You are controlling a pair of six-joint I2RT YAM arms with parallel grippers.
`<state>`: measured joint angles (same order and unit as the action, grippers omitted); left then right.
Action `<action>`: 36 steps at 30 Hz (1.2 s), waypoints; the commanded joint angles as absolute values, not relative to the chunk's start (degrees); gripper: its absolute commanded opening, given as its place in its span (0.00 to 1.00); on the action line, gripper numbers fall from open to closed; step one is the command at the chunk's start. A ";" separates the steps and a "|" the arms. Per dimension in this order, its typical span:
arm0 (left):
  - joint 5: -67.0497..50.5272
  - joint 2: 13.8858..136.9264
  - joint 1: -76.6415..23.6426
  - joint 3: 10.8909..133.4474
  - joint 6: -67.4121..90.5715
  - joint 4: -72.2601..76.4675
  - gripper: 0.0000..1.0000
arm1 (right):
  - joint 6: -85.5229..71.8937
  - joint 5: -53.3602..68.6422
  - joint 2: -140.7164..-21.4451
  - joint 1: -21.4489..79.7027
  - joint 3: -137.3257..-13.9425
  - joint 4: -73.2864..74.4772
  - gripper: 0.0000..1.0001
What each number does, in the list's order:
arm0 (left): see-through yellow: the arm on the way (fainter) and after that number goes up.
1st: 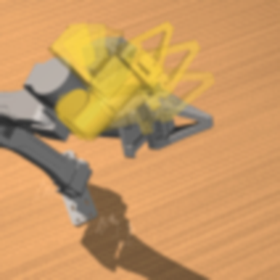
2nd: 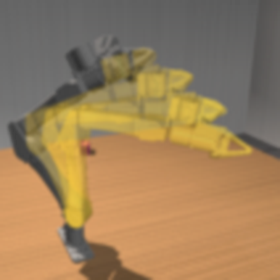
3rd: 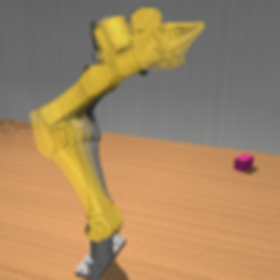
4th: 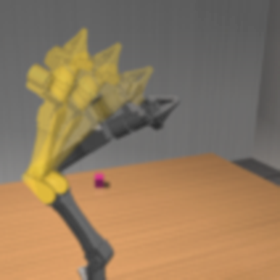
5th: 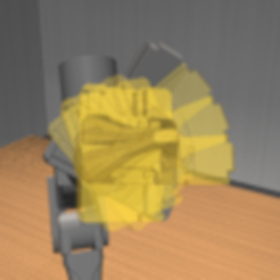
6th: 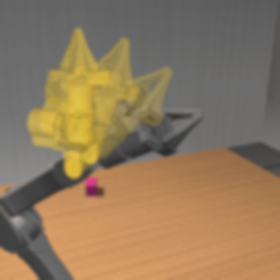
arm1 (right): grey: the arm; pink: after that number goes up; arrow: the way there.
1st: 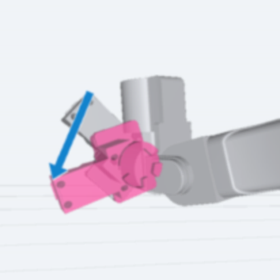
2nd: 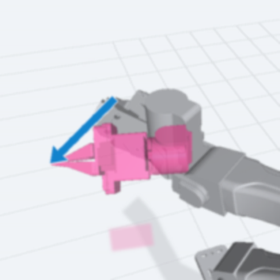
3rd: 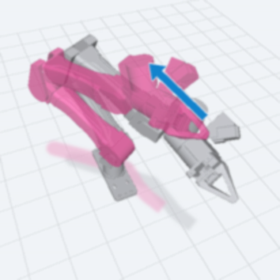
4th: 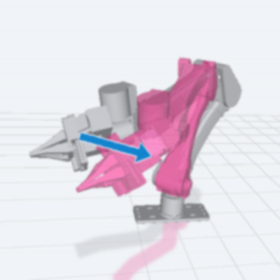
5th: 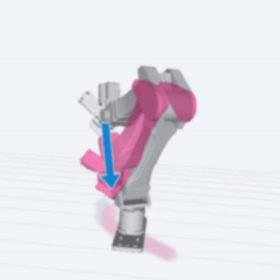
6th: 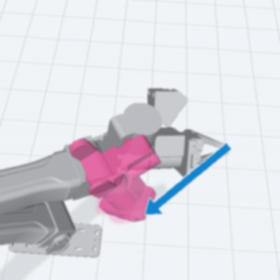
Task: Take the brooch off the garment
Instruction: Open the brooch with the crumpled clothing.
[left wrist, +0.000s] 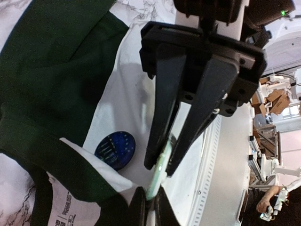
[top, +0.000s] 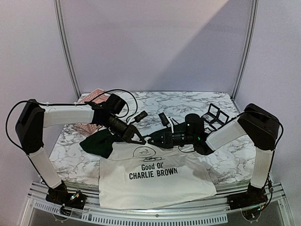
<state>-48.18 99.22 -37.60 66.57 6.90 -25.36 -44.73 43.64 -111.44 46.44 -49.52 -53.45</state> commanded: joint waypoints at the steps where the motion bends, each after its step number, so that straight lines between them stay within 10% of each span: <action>1: -47.83 98.17 -38.50 66.71 6.54 -25.84 0.00 | -44.30 43.09 -113.23 46.19 -51.56 -50.55 0.07; 20: -47.16 96.24 -38.58 65.92 7.10 -23.99 0.00 | -40.66 39.17 -116.39 46.89 -54.51 -38.31 0.00; 36: -44.51 97.76 -38.37 66.80 6.94 -26.06 0.00 | -29.64 43.70 -106.64 48.66 -52.95 -32.27 0.19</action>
